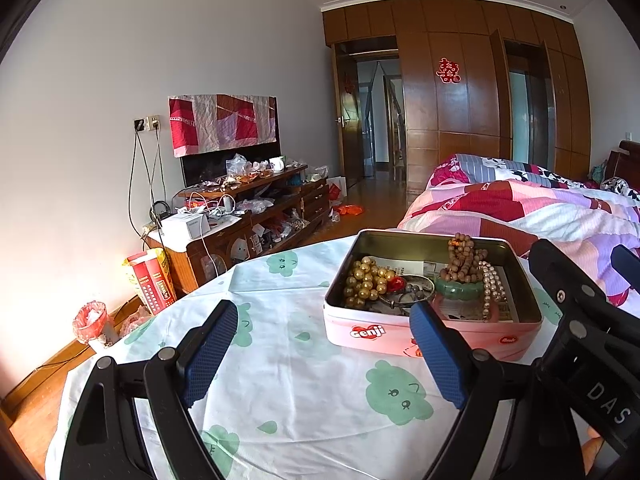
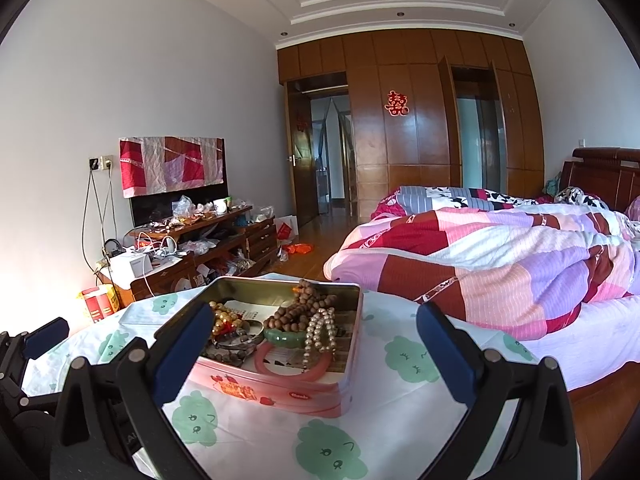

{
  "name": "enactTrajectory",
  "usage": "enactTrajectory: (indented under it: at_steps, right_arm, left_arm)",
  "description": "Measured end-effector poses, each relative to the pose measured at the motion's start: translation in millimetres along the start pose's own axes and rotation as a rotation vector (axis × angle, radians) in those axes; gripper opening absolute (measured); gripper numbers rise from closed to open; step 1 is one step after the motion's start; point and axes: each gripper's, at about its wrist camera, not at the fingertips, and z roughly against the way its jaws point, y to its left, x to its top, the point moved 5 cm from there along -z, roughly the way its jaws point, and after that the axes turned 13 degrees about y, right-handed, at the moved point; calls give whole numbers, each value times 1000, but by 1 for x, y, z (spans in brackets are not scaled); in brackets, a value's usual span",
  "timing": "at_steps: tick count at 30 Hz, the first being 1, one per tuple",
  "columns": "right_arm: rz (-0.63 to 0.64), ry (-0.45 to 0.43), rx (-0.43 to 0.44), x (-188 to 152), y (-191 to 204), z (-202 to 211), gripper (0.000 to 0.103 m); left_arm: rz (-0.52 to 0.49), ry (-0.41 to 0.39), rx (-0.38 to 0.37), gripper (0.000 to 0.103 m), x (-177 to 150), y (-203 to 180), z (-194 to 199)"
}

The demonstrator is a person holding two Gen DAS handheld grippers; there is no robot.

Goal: Organize jewelry

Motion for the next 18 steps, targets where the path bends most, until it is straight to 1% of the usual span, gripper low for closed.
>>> enactTrajectory:
  at_steps: [13,18]
  right_arm:
    - [-1,0,0,0,0,0,103]
    - [-1,2,-1,0,-1,0,103]
  left_arm:
    - [-4,-7,5,88,0,0,3]
    - [-1,21,-3,88,0,1,0]
